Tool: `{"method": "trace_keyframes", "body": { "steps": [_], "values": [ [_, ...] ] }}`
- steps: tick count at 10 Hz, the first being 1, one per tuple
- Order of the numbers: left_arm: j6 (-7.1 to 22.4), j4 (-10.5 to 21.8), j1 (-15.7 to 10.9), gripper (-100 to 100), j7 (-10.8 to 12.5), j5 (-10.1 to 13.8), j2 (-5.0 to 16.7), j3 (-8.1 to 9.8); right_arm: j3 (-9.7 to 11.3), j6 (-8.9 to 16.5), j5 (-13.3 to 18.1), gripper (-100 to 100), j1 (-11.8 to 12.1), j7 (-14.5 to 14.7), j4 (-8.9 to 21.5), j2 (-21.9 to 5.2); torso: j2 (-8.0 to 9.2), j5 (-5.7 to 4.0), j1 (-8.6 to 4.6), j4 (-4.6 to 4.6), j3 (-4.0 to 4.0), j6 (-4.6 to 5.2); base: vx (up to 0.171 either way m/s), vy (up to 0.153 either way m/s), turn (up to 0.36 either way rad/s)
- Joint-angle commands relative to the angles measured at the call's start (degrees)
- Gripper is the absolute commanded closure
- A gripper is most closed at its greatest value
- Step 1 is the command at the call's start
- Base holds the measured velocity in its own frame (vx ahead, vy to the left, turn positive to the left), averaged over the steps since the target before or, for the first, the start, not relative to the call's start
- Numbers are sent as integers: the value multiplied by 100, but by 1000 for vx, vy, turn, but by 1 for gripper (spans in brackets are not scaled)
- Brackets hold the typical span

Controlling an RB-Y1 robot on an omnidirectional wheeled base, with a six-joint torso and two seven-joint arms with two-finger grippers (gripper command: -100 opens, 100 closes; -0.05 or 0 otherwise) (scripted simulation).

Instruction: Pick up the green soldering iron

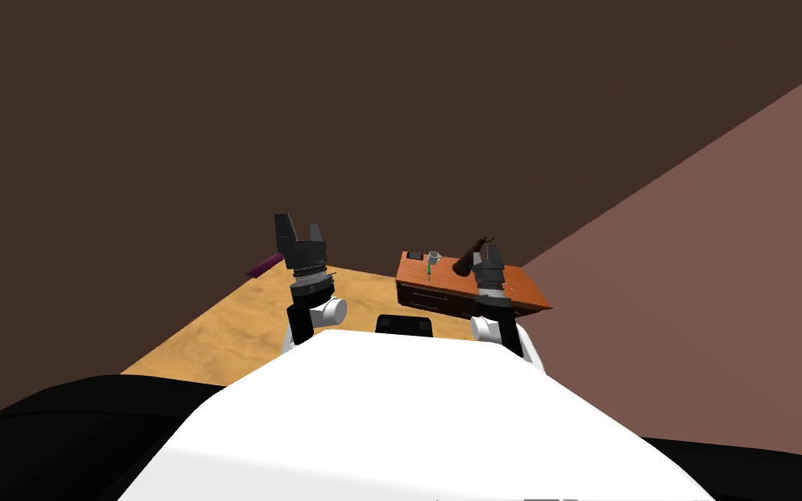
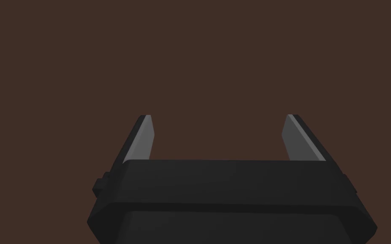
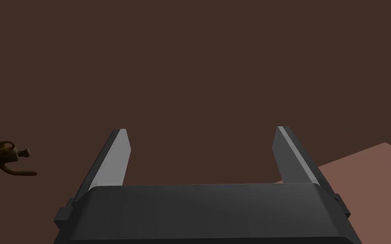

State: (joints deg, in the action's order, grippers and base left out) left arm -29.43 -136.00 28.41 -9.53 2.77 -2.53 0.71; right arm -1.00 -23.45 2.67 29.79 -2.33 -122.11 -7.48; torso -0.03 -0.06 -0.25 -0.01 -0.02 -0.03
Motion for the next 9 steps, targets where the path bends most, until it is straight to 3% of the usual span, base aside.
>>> {"method": "trace_keyframes", "body": {
  "steps": [1,9],
  "values": [
    [0,0,0,0,0,0,0,0,-43,101,-18,-100,-89,26,172,-26,0,0,0,0,0,0,-1,-43,154],
    [0,0,1,0,0,0,0,1,-528,829,-319,-100,123,145,1399,-230,-3,1,6,0,-2,4,-5,-44,406]
  ]
}}
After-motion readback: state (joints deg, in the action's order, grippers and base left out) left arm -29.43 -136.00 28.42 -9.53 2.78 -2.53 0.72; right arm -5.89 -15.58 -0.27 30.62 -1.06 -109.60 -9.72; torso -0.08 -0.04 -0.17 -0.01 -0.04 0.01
